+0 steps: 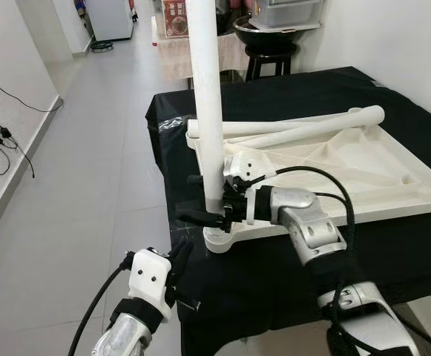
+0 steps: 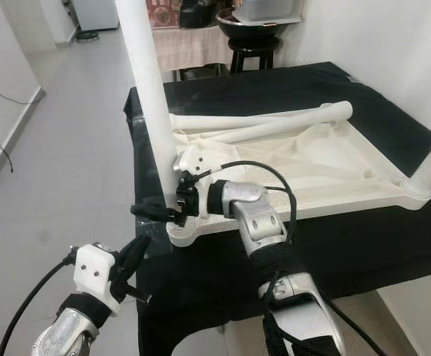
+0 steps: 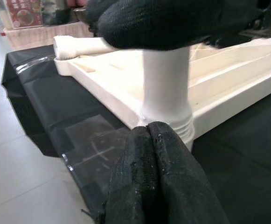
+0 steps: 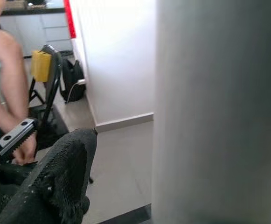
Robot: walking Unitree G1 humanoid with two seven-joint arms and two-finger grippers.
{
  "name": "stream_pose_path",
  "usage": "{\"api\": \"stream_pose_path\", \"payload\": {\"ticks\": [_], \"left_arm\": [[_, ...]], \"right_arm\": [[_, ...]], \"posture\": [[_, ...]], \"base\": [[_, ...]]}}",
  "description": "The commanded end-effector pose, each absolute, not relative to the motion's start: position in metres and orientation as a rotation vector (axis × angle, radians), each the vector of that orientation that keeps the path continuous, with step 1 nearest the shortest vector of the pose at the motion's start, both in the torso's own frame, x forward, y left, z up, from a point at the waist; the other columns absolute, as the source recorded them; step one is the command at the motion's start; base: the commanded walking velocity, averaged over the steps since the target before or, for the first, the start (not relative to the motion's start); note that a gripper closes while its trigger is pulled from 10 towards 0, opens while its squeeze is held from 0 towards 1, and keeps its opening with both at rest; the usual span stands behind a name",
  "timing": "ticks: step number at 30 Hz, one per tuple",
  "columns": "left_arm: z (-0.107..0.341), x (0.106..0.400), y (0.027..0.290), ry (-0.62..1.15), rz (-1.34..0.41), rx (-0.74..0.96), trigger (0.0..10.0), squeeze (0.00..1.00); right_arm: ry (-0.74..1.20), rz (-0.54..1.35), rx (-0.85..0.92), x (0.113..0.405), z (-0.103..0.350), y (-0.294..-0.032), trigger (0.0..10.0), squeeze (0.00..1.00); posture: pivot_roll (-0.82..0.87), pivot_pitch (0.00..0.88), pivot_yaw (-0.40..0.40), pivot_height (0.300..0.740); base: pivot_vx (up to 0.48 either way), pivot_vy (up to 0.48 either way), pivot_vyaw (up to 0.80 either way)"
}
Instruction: Building children table
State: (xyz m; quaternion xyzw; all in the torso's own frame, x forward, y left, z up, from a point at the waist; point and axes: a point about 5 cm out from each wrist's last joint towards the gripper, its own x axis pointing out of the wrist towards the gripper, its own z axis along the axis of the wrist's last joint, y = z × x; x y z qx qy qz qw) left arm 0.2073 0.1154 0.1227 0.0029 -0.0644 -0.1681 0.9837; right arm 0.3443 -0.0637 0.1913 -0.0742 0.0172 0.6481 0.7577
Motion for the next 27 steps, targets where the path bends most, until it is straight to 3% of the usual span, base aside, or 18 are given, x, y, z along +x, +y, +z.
{"api": "stream_pose_path", "payload": {"ticks": [1,2,3,16,17,19,20,21,22,23,27], "left_arm": [[0.117,0.208,0.118,-0.100,-0.330,0.019,10.0,0.00],[0.117,0.208,0.118,-0.100,-0.330,0.019,10.0,0.00],[0.116,0.208,0.117,-0.100,-0.330,0.020,10.0,0.00],[0.115,0.208,0.115,-0.099,-0.332,0.017,10.0,0.00],[0.115,0.208,0.115,-0.099,-0.332,0.017,10.0,0.00],[0.115,0.207,0.117,-0.101,-0.329,0.019,10.0,0.00],[0.115,0.207,0.117,-0.102,-0.328,0.020,10.0,0.00],[0.115,0.208,0.118,-0.101,-0.326,0.021,10.0,0.00],[0.115,0.208,0.118,-0.101,-0.326,0.021,10.0,0.00],[0.114,0.209,0.118,-0.099,-0.324,0.023,10.0,0.00],[0.114,0.210,0.118,-0.097,-0.325,0.022,10.0,0.00]], "right_arm": [[0.077,1.517,-0.182,0.339,0.185,-0.050,10.0,0.00],[0.077,1.517,-0.182,0.339,0.185,-0.050,10.0,0.00],[0.108,1.531,-0.143,0.343,0.185,-0.053,0.0,0.00],[0.086,1.334,-0.082,0.354,0.175,-0.086,0.0,0.00],[0.119,1.234,-0.069,0.351,0.166,-0.088,0.0,0.00],[0.106,0.525,-0.088,0.363,0.149,-0.094,0.0,0.00],[0.101,0.331,-0.094,0.364,0.146,-0.098,0.0,0.00],[0.146,0.367,-0.091,0.344,0.129,-0.090,0.0,0.00],[0.146,0.367,-0.091,0.344,0.129,-0.090,0.0,0.00],[0.194,0.541,-0.064,0.322,0.118,-0.076,0.0,0.00],[0.175,0.596,-0.072,0.330,0.125,-0.076,0.0,0.00]], "posture": [[0.02,0.013,0.016,0.740],[0.02,0.013,0.016,0.740],[0.02,0.011,0.016,0.740],[0.02,0.012,0.005,0.740],[0.02,0.013,-0.005,0.740],[0.01,0.015,-0.018,0.740],[0.01,0.015,-0.018,0.740],[0.01,0.026,-0.006,0.740],[0.01,0.026,-0.006,0.740],[0.00,0.000,-0.003,0.740],[0.00,0.000,-0.006,0.740]], "base": [[0.000,0.000,0.00],[0.000,0.000,0.00],[0.000,0.000,0.00],[0.000,0.000,0.00],[0.000,0.000,0.00],[0.000,0.000,0.00],[0.000,0.000,0.00],[0.000,0.000,0.00],[0.000,0.000,0.00],[0.000,0.000,0.00],[0.000,0.000,0.00]]}}
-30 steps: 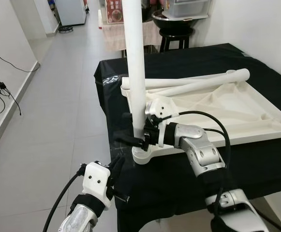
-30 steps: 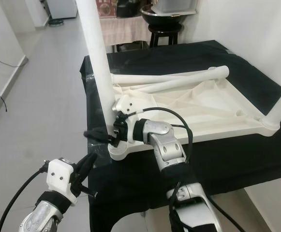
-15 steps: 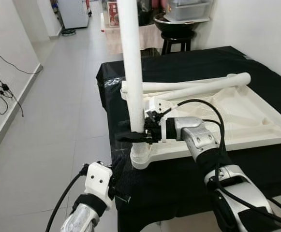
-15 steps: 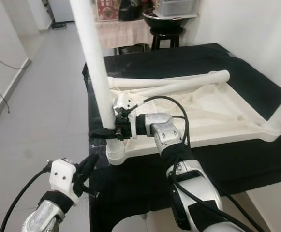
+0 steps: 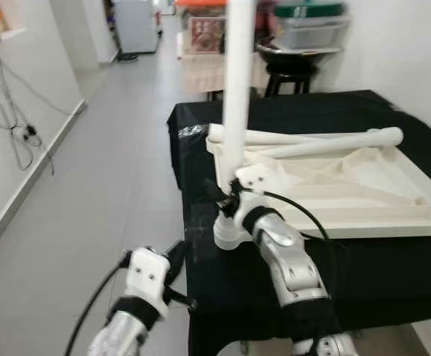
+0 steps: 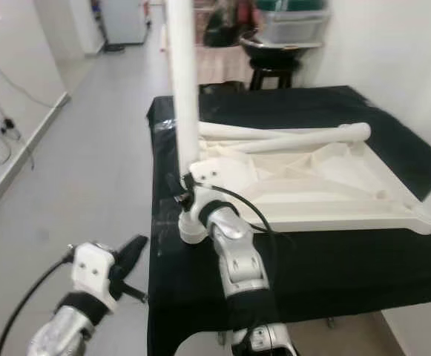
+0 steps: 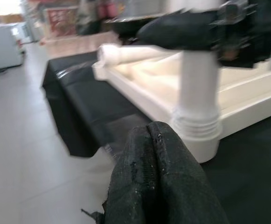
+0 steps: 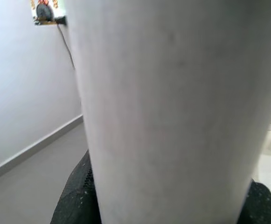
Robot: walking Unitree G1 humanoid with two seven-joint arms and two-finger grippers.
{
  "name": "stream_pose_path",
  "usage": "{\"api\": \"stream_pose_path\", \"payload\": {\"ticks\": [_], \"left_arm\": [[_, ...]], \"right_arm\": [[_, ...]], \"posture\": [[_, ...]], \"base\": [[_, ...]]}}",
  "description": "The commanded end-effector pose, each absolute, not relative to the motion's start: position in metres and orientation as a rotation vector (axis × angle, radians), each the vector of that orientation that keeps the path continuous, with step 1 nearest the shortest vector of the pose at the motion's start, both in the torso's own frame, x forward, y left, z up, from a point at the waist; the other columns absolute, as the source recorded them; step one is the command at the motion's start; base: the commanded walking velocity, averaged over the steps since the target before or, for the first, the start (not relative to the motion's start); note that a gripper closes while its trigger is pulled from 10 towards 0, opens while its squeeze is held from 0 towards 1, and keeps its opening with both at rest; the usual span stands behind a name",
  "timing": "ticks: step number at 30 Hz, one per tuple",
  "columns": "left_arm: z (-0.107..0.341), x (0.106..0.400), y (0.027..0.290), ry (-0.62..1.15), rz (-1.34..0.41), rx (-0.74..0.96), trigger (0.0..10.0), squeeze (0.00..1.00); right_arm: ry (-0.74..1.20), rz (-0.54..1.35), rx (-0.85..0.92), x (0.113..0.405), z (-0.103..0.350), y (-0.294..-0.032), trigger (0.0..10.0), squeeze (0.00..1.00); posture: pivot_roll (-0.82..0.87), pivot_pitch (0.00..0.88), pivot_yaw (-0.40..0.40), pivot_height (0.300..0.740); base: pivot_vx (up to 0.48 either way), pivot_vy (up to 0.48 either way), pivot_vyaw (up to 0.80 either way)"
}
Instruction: Building children table
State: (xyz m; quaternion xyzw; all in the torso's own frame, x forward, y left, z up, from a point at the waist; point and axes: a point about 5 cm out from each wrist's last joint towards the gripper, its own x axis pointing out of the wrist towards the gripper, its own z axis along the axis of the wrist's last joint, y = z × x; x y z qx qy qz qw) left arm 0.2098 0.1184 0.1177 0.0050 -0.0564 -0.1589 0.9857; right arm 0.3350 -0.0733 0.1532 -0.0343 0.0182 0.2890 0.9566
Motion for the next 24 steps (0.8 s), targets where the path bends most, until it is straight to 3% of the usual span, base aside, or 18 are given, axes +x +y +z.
{"api": "stream_pose_path", "payload": {"ticks": [1,3,4,5,6,8,9,13,17,20,21,22,24], "left_arm": [[0.114,0.210,0.117,-0.096,-0.327,0.021,10.0,0.00],[0.113,0.209,0.117,-0.096,-0.328,0.020,10.0,0.00],[0.113,0.209,0.116,-0.097,-0.327,0.020,10.0,0.00],[0.113,0.209,0.116,-0.097,-0.327,0.020,10.0,0.00],[0.113,0.209,0.116,-0.098,-0.325,0.021,10.0,0.00],[0.113,0.209,0.116,-0.099,-0.323,0.021,10.0,0.00],[0.113,0.209,0.116,-0.099,-0.323,0.020,10.0,0.00],[0.113,0.210,0.117,-0.097,-0.329,0.015,10.0,0.00],[0.114,0.211,0.117,-0.098,-0.330,0.016,10.0,0.00],[0.114,0.211,0.118,-0.098,-0.330,0.016,10.0,0.00],[0.114,0.212,0.118,-0.098,-0.330,0.017,10.0,0.00],[0.114,0.212,0.118,-0.098,-0.328,0.020,10.0,0.00],[0.113,0.212,0.118,-0.098,-0.328,0.020,10.0,0.00]], "right_arm": [[0.176,0.599,-0.075,0.332,0.125,-0.076,0.0,0.00],[0.184,0.603,-0.077,0.332,0.125,-0.077,0.0,0.00],[0.190,0.608,-0.077,0.332,0.124,-0.076,7.4,0.00],[0.190,0.608,-0.077,0.332,0.124,-0.076,7.4,0.00],[0.197,0.624,-0.078,0.331,0.126,-0.074,10.0,0.00],[0.194,0.625,-0.071,0.331,0.129,-0.073,10.0,0.00],[0.180,0.635,-0.069,0.332,0.136,-0.070,10.0,1.00],[0.101,0.846,-0.034,0.339,0.163,-0.057,10.0,1.00],[0.008,1.298,-0.075,0.329,0.187,-0.047,10.0,1.00],[-0.001,1.370,-0.098,0.327,0.189,-0.047,10.0,1.00],[0.002,1.439,-0.113,0.328,0.190,-0.048,10.0,0.29],[0.012,1.527,-0.125,0.333,0.193,-0.048,10.0,0.00],[0.015,1.544,-0.126,0.334,0.193,-0.048,10.0,0.00]], "posture": [[0.01,0.002,-0.014,0.740],[0.02,0.002,-0.014,0.740],[0.02,0.002,-0.014,0.740],[0.02,0.002,-0.014,0.740],[0.02,0.003,-0.013,0.740],[0.02,0.002,-0.012,0.740],[0.01,0.002,-0.009,0.740],[0.01,0.003,-0.002,0.740],[0.02,0.001,0.000,0.740],[0.02,0.000,0.001,0.740],[0.02,0.000,-0.001,0.740],[0.02,0.000,0.001,0.740],[0.02,0.000,0.001,0.740]], "base": [[0.000,0.000,0.00],[0.000,0.000,0.00],[0.000,0.000,0.00],[0.000,0.000,0.00],[0.000,0.000,0.00],[0.000,0.000,0.00],[0.000,0.000,0.00],[0.000,0.000,0.00],[0.000,0.000,0.00],[0.000,0.000,0.00],[0.000,0.000,0.00],[0.000,0.000,0.00],[0.000,0.000,0.00]]}}
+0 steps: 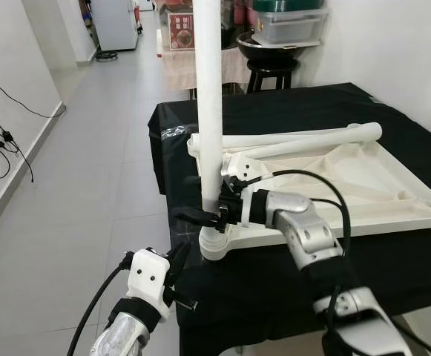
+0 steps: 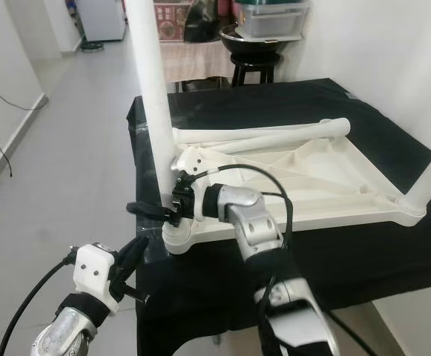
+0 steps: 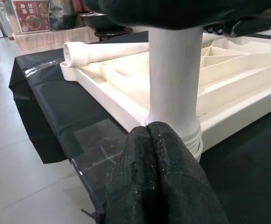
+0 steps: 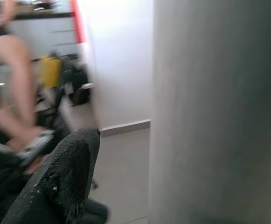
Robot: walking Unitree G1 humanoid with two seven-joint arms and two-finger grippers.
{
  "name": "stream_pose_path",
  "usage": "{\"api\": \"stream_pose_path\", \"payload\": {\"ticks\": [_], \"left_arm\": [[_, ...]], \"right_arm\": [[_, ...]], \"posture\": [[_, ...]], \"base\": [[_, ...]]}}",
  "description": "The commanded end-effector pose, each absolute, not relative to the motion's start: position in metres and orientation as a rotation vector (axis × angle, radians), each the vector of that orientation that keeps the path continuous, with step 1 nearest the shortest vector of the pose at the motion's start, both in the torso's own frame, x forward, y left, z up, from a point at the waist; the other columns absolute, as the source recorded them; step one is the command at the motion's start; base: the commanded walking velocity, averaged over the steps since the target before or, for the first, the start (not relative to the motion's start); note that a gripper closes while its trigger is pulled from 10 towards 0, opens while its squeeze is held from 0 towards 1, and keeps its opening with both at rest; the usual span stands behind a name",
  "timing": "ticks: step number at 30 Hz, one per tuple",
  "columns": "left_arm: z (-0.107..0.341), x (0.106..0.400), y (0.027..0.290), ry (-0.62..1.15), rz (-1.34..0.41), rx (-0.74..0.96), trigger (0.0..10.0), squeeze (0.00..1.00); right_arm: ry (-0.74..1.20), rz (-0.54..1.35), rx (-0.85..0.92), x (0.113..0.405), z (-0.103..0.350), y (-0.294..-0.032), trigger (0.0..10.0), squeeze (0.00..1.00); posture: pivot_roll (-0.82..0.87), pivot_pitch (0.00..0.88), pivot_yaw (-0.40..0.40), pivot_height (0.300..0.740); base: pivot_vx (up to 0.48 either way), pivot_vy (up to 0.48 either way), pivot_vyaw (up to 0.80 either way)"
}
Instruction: Building children table
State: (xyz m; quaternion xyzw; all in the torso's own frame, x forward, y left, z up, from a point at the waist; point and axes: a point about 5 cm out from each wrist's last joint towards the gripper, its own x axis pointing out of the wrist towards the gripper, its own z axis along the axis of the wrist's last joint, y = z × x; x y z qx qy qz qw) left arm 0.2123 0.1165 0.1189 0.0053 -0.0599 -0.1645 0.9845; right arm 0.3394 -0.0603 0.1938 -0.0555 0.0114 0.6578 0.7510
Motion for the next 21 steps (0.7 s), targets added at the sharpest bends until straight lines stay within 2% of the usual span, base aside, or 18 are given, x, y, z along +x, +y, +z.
{"api": "stream_pose_path", "payload": {"ticks": [1,5,6,16,21], "left_arm": [[0.113,0.213,0.118,-0.098,-0.327,0.021,10.0,0.00],[0.113,0.213,0.118,-0.097,-0.327,0.023,10.0,0.00],[0.113,0.213,0.118,-0.098,-0.326,0.023,10.0,0.00],[0.114,0.211,0.118,-0.100,-0.321,0.020,10.0,0.00],[0.115,0.210,0.117,-0.099,-0.328,0.014,10.0,0.00]], "right_arm": [[0.034,1.567,-0.119,0.337,0.193,-0.047,10.0,0.00],[0.093,1.583,-0.108,0.344,0.188,-0.046,10.0,0.00],[0.112,1.573,-0.105,0.347,0.186,-0.045,0.0,0.00],[0.128,1.571,-0.058,0.350,0.181,-0.053,0.0,0.00],[0.115,1.499,-0.064,0.355,0.177,-0.069,0.0,0.00]], "posture": [[0.03,0.000,0.002,0.740],[0.03,0.000,0.001,0.740],[0.04,0.000,-0.001,0.740],[0.03,0.006,0.007,0.740],[0.03,0.023,0.011,0.740]], "base": [[0.000,0.000,0.00],[0.000,0.000,0.00],[0.000,0.000,0.00],[0.000,0.000,0.00],[0.000,0.000,0.00]]}}
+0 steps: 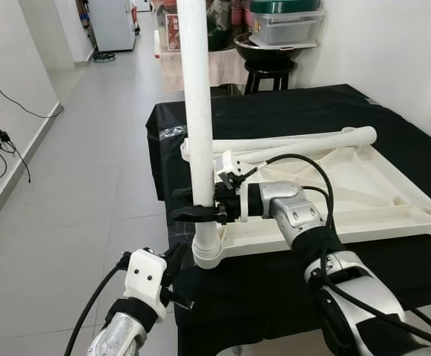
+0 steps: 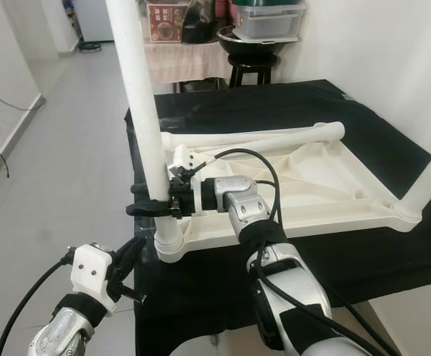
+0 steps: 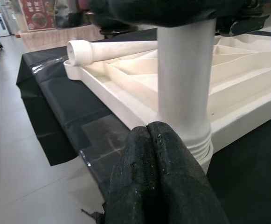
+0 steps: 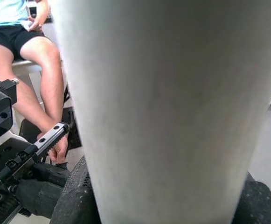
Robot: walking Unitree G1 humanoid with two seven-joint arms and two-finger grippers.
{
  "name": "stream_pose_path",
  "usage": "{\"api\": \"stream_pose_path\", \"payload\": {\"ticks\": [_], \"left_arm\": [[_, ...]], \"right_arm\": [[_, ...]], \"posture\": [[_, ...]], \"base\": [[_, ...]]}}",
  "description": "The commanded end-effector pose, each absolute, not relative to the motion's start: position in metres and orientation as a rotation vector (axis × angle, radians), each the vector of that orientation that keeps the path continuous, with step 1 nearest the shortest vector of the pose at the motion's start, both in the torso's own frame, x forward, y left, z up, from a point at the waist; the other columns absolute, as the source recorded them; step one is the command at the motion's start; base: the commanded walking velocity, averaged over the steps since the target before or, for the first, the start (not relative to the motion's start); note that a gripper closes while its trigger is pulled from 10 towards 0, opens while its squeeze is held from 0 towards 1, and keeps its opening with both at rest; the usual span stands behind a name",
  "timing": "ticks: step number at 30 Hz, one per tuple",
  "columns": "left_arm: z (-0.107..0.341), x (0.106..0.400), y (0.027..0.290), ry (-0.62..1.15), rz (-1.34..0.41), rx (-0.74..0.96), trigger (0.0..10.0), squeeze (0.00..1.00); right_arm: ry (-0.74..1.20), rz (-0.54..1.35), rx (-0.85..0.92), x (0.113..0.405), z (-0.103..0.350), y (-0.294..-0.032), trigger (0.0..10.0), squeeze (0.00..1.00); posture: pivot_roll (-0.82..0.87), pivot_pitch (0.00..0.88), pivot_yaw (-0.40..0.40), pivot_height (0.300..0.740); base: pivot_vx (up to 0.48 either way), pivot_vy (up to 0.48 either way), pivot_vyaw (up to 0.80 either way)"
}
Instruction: Building children table
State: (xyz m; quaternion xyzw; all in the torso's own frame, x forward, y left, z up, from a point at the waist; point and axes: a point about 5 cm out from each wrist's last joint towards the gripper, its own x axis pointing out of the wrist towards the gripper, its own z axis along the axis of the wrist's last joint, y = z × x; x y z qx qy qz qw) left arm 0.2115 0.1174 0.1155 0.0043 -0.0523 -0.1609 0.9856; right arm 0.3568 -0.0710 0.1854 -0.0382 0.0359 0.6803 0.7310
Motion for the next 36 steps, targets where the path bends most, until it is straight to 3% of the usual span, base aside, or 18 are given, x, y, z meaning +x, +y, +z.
{"api": "stream_pose_path", "payload": {"ticks": [1,3,4,5,6,7,10,18,19,21,22,25,27,30,31,32,33,36], "left_arm": [[0.116,0.209,0.117,-0.099,-0.329,0.014,10.0,0.00],[0.116,0.206,0.117,-0.100,-0.328,0.014,10.0,0.00],[0.116,0.206,0.117,-0.100,-0.328,0.014,10.0,0.00],[0.118,0.205,0.119,-0.101,-0.324,0.014,10.0,0.00],[0.118,0.205,0.119,-0.101,-0.324,0.014,10.0,0.00],[0.118,0.204,0.120,-0.099,-0.325,0.016,10.0,0.00],[0.118,0.204,0.122,-0.095,-0.327,0.022,10.0,0.00],[0.117,0.205,0.120,-0.089,-0.343,0.012,10.0,0.00],[0.117,0.205,0.120,-0.092,-0.334,0.016,10.0,0.00],[0.117,0.205,0.120,-0.093,-0.328,0.018,10.0,0.00],[0.117,0.205,0.120,-0.093,-0.328,0.017,10.0,0.00],[0.117,0.206,0.120,-0.091,-0.330,0.014,10.0,0.00],[0.117,0.206,0.120,-0.089,-0.334,0.011,10.0,0.00],[0.116,0.207,0.120,-0.088,-0.335,0.010,10.0,0.00],[0.116,0.207,0.120,-0.087,-0.337,0.009,10.0,0.00],[0.116,0.208,0.120,-0.087,-0.337,0.008,10.0,0.00],[0.116,0.209,0.119,-0.087,-0.336,0.010,10.0,0.00],[0.115,0.209,0.119,-0.089,-0.332,0.012,10.0,0.00]], "right_arm": [[0.114,1.419,-0.078,0.357,0.174,-0.073,0.0,0.00],[0.138,1.114,-0.043,0.360,0.157,-0.072,0.0,0.00],[0.138,1.114,-0.043,0.360,0.157,-0.072,0.0,0.00],[0.217,0.500,0.006,0.357,0.129,-0.084,0.0,0.00],[0.217,0.500,0.006,0.357,0.129,-0.084,0.0,0.00],[0.278,0.460,0.062,0.336,0.114,-0.079,0.0,0.00],[0.225,0.581,0.021,0.311,0.120,-0.065,0.0,0.00],[0.265,0.585,0.011,0.328,0.118,-0.074,0.0,0.00],[0.278,0.580,-0.006,0.328,0.123,-0.069,10.0,0.00],[0.297,0.569,-0.018,0.325,0.125,-0.065,10.0,0.00],[0.266,0.635,0.004,0.328,0.135,-0.063,10.0,1.00],[0.197,0.794,0.050,0.330,0.152,-0.058,10.0,1.00],[0.099,0.997,0.064,0.334,0.171,-0.058,10.0,1.00],[0.067,1.055,0.058,0.336,0.176,-0.059,10.0,1.00],[0.053,1.129,0.020,0.339,0.178,-0.061,10.0,0.84],[0.049,1.175,-0.006,0.340,0.179,-0.063,10.0,0.84],[0.080,1.325,-0.032,0.340,0.178,-0.062,10.0,0.00],[0.097,1.449,-0.057,0.339,0.177,-0.058,10.0,0.00]], "posture": [[0.03,0.027,0.008,0.740],[0.03,0.035,0.001,0.740],[0.03,0.035,0.001,0.740],[0.03,0.053,0.009,0.740],[0.03,0.053,0.009,0.740],[0.03,0.069,0.018,0.740],[0.01,0.057,0.029,0.740],[0.03,0.046,0.018,0.740],[0.03,0.045,0.019,0.740],[0.03,0.045,0.019,0.740],[0.03,0.043,0.016,0.740],[0.03,0.037,0.018,0.740],[0.03,0.033,0.020,0.740],[0.03,0.031,0.019,0.740],[0.04,0.023,0.014,0.740],[0.04,0.023,0.014,0.740],[0.05,0.015,0.012,0.740],[0.05,0.010,0.011,0.740]], "base": [[0.000,0.000,0.00],[0.000,0.000,0.00],[0.000,0.000,0.00],[0.000,0.000,0.00],[0.000,0.000,0.00],[0.000,0.000,0.00],[0.000,0.000,0.00],[0.000,0.000,0.00],[0.000,0.000,0.00],[0.000,0.000,0.00],[0.000,0.000,0.00],[0.000,0.000,0.00],[0.000,0.000,0.00],[0.000,0.000,0.00],[0.000,0.000,0.00],[0.000,0.000,0.00],[0.000,0.000,0.00],[0.000,0.000,0.00]]}}
